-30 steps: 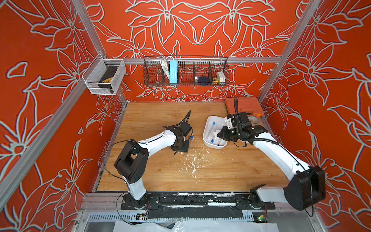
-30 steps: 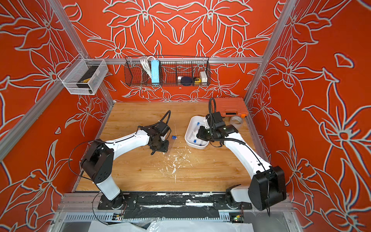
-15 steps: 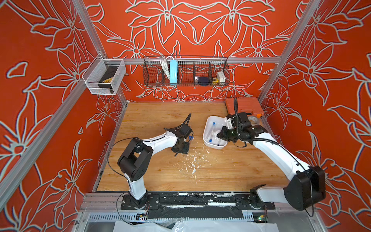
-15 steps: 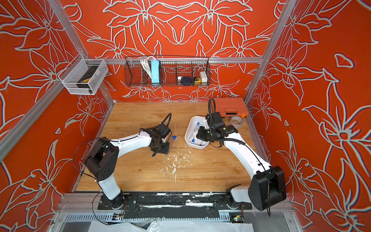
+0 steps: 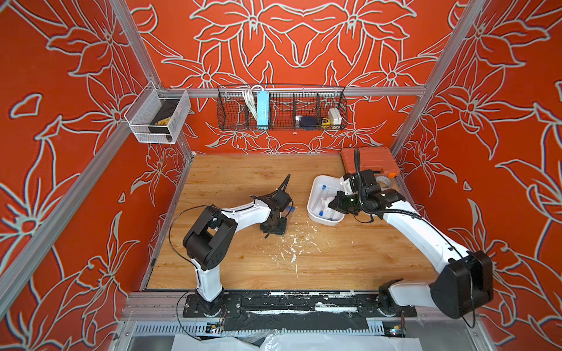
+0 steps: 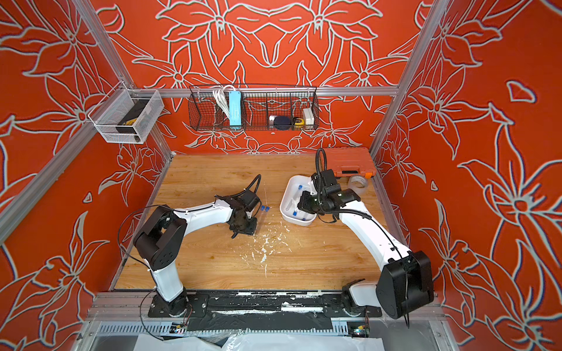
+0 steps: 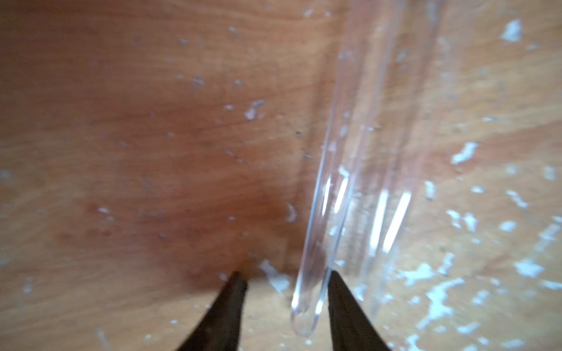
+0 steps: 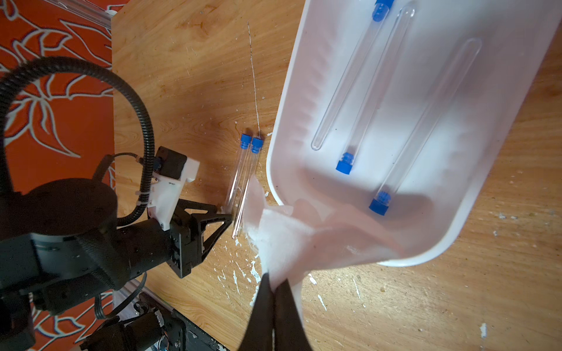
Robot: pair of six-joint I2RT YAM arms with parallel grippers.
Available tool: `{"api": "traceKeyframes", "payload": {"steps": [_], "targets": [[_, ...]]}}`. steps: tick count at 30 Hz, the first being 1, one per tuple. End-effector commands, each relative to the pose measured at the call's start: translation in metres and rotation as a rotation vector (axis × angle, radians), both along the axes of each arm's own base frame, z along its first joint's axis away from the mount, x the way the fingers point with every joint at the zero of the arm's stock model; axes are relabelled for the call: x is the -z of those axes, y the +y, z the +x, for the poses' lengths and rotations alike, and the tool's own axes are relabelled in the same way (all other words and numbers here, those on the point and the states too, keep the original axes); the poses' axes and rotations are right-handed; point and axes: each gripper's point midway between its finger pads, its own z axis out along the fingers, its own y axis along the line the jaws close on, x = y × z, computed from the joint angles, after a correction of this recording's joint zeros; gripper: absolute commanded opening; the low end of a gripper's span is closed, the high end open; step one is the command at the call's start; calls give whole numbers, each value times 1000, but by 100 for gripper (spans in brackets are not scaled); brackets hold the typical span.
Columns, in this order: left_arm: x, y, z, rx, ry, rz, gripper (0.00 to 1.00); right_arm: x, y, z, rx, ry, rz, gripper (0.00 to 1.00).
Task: Wipe the exteriors of test tubes
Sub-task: Pick up the test tube at the center of the board.
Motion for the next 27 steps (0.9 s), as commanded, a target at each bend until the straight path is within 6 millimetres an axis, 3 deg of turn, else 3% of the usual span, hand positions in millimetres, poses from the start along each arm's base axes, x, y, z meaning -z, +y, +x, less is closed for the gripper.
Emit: {"api": "traceKeyframes", "payload": {"steps": [1, 16, 19, 22, 27], "targets": [[15, 11, -8, -1, 48, 55, 39, 1, -2, 1, 5, -2, -23, 0], [15, 3, -6, 53, 54, 28, 12, 1, 6, 4, -31, -4, -14, 0], [-5, -4, 1, 79, 39, 9, 9, -1, 16, 1, -84, -8, -6, 0], [-38, -13, 10, 105, 7, -29, 8, -4, 30, -3, -148, -22, 20, 0], [-93, -45, 6, 193, 3, -238, 8, -16, 60, -11, -295, -72, 93, 0]]}}
